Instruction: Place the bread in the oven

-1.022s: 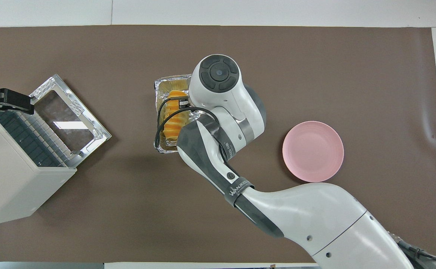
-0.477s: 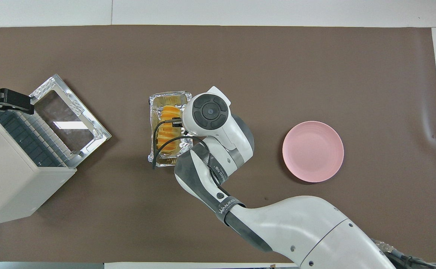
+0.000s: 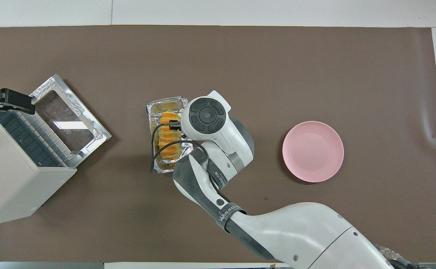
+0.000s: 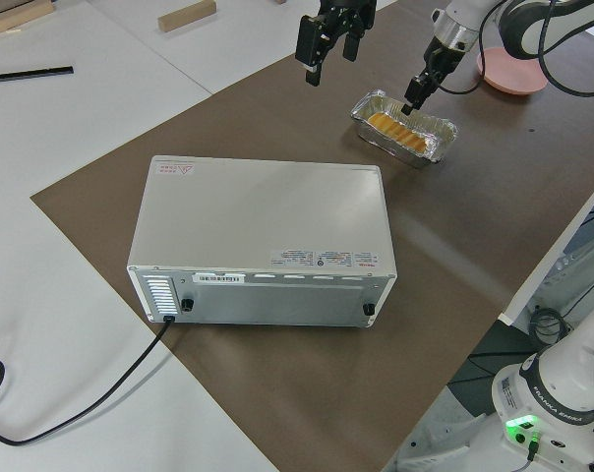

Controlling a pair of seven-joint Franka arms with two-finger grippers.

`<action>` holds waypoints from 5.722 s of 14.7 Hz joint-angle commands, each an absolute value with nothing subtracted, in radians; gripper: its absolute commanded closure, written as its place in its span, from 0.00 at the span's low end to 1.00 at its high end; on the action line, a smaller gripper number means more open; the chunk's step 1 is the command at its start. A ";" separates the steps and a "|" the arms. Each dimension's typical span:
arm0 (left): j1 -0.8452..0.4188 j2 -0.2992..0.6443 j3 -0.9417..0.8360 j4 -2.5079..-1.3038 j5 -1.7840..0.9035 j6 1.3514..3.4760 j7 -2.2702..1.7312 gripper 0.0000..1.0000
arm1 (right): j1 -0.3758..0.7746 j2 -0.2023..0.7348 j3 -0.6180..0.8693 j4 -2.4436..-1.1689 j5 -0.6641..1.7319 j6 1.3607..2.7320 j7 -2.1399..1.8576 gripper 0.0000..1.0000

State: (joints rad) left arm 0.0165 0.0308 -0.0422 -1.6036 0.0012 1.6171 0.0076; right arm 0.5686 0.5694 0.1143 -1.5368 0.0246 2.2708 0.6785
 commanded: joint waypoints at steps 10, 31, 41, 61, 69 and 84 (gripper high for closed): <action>-0.256 0.034 -0.037 -1.643 -0.011 1.726 -0.242 0.00 | 0.192 0.302 0.109 -1.503 0.023 1.870 0.149 0.00; -0.580 0.313 -0.035 -1.738 -0.009 2.014 -0.627 0.00 | -0.060 -0.037 0.061 -1.597 0.023 1.546 -0.146 0.00; -0.603 0.422 -0.034 -1.721 0.048 2.080 -0.666 0.02 | -0.071 -0.037 0.061 -1.594 0.025 1.546 -0.147 0.00; -0.597 0.436 -0.026 -1.714 0.077 2.036 -0.669 1.00 | -0.071 -0.041 0.061 -1.595 0.025 1.542 -0.146 0.00; -0.578 0.440 0.136 -1.530 0.110 1.862 -0.660 1.00 | -0.072 -0.041 0.061 -1.594 0.025 1.542 -0.146 0.00; -0.356 0.443 0.311 -1.488 0.058 1.841 -0.689 1.00 | -0.071 -0.041 0.061 -1.595 0.023 1.542 -0.146 0.00</action>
State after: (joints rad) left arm -0.3769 0.4333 0.3148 -1.5059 0.0612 1.8395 -0.6787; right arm -0.0592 -0.0199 0.0549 -1.5729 0.0211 1.5376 -0.1608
